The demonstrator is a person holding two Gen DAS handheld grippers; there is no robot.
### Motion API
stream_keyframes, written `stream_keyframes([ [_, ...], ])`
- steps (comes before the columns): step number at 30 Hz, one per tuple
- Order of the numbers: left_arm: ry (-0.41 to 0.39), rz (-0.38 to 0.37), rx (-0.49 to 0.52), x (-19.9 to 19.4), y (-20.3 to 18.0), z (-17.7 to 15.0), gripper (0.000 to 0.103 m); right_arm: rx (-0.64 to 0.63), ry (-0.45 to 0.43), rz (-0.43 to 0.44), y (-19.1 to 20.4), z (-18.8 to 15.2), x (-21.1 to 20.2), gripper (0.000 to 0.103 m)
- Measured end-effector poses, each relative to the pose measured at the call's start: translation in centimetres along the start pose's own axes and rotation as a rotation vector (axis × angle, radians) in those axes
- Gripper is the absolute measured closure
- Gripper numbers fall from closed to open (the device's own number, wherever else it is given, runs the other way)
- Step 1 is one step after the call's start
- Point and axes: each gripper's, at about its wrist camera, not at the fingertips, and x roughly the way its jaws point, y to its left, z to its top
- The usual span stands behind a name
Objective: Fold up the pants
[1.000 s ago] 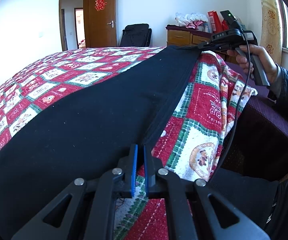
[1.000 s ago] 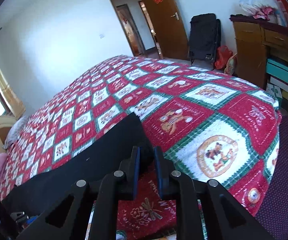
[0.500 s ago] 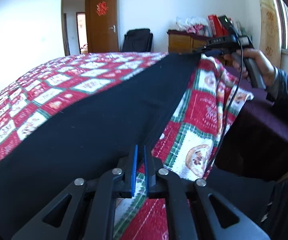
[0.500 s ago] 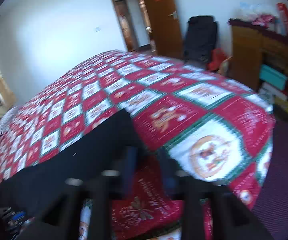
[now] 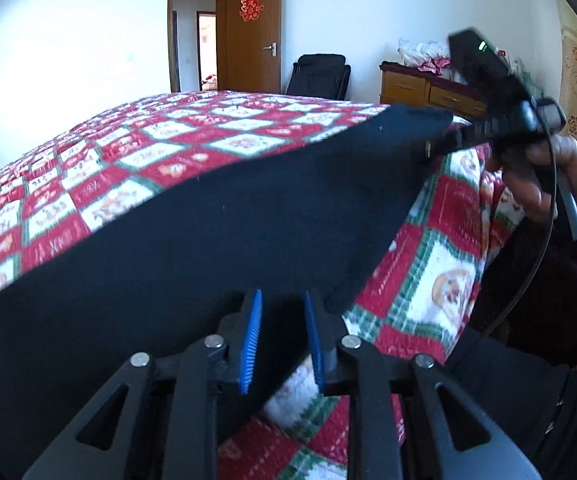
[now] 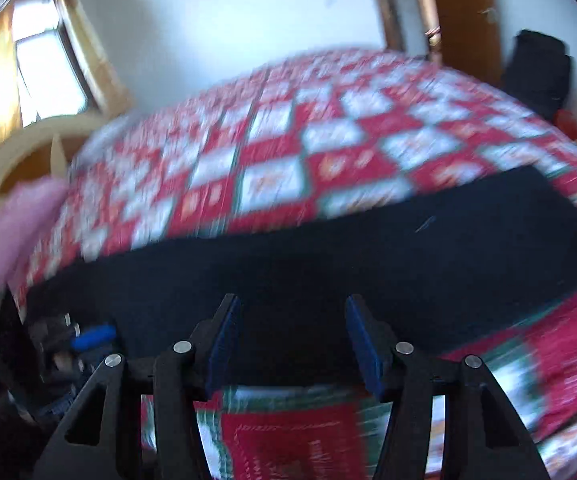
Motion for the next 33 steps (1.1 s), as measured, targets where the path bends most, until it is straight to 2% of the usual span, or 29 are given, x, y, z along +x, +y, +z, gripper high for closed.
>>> stream_keyframes([
  [1,0.0,-0.019,-0.003,0.0,-0.2,-0.3,0.067,-0.025,0.043,-0.027,0.3,-1.0,1.0,0.047],
  [3,-0.011,-0.033,0.004,-0.4,-0.6,-0.6,0.057,-0.076,0.064,-0.062,1.1,-1.7,1.2,0.047],
  [7,-0.03,-0.027,-0.003,-1.9,-0.5,-0.4,0.057,-0.147,0.088,-0.107,2.2,-1.3,0.6,0.047],
  [9,-0.067,0.023,-0.002,-3.7,0.3,-0.5,0.056,-0.116,0.071,-0.089,2.3,-0.3,-0.1,0.047],
  [12,-0.097,0.136,-0.003,-6.1,2.4,-1.1,0.051,-0.088,-0.005,0.043,4.3,1.8,-1.4,0.047],
  [15,-0.089,0.242,-0.027,-7.7,5.5,-2.4,0.049,-0.089,0.003,0.158,7.2,4.0,0.0,0.047],
  [18,-0.068,0.316,-0.071,-8.7,8.2,-3.8,0.049,-0.113,0.023,0.262,11.6,6.6,2.8,0.048],
  [20,-0.061,0.315,-0.125,-9.1,9.6,-5.0,0.049,-0.111,0.049,0.338,14.7,8.2,4.9,0.048],
  [23,-0.021,0.3,-0.144,-8.3,9.8,-6.6,0.049,-0.1,0.108,0.441,19.5,9.7,8.0,0.048],
  [24,-0.047,0.306,-0.134,-8.4,9.4,-7.1,0.047,-0.101,0.131,0.463,21.2,10.2,9.3,0.048],
  [29,-0.076,0.287,-0.167,-8.3,9.1,-7.7,0.042,-0.12,0.244,0.513,27.8,11.3,14.3,0.049],
  [33,-0.111,0.293,-0.192,-9.8,9.5,-7.5,0.042,-0.098,0.325,0.538,30.4,11.4,17.2,0.049],
])
